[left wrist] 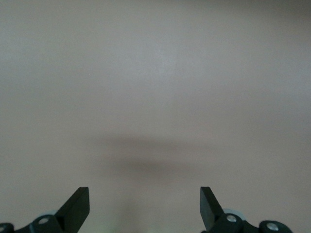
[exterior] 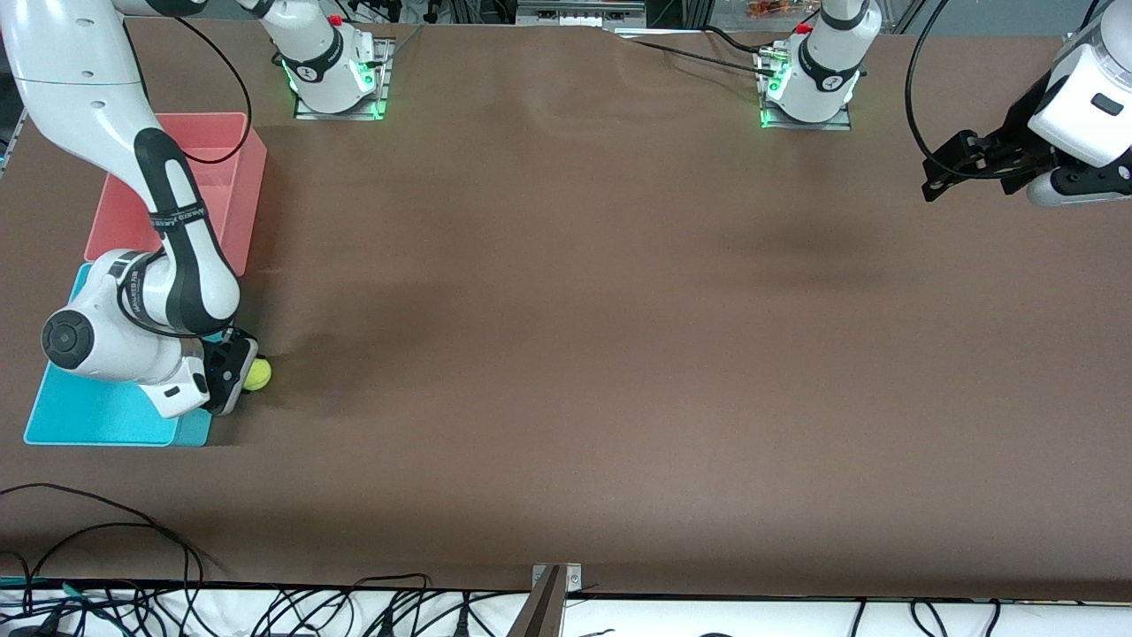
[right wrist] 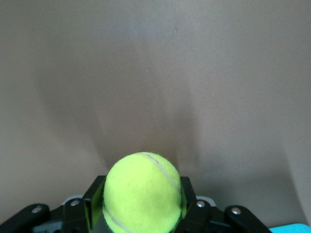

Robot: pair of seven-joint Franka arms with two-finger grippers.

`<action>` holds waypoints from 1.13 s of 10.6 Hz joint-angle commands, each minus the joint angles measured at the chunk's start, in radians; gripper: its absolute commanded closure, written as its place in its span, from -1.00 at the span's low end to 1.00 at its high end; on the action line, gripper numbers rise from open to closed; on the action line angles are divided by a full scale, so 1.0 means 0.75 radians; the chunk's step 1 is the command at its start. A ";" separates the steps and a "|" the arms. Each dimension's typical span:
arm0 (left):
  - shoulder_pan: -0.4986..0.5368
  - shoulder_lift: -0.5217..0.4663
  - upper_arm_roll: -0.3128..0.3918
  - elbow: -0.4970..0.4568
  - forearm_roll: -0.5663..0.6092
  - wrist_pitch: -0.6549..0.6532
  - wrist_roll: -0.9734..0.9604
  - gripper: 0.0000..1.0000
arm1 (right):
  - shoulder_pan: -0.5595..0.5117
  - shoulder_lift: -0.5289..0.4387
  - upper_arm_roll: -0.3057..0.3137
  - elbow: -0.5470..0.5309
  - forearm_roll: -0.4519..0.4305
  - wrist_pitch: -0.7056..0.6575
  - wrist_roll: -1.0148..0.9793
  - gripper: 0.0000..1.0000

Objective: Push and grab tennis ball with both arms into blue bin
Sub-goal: 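Lift the ball with the right gripper and lower it into the blue bin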

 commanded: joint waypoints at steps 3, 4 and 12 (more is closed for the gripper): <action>0.003 0.040 0.006 0.056 0.045 -0.030 0.003 -1.00 | 0.039 -0.211 0.003 -0.026 0.014 -0.080 -0.070 0.15; 0.009 0.038 0.002 0.054 0.043 -0.032 0.003 -1.00 | 0.041 -0.250 -0.003 -0.024 0.011 -0.136 -0.068 0.15; 0.185 0.040 -0.096 0.054 0.010 -0.075 0.220 -1.00 | -0.067 -0.330 -0.108 -0.016 -0.134 -0.261 -0.141 0.14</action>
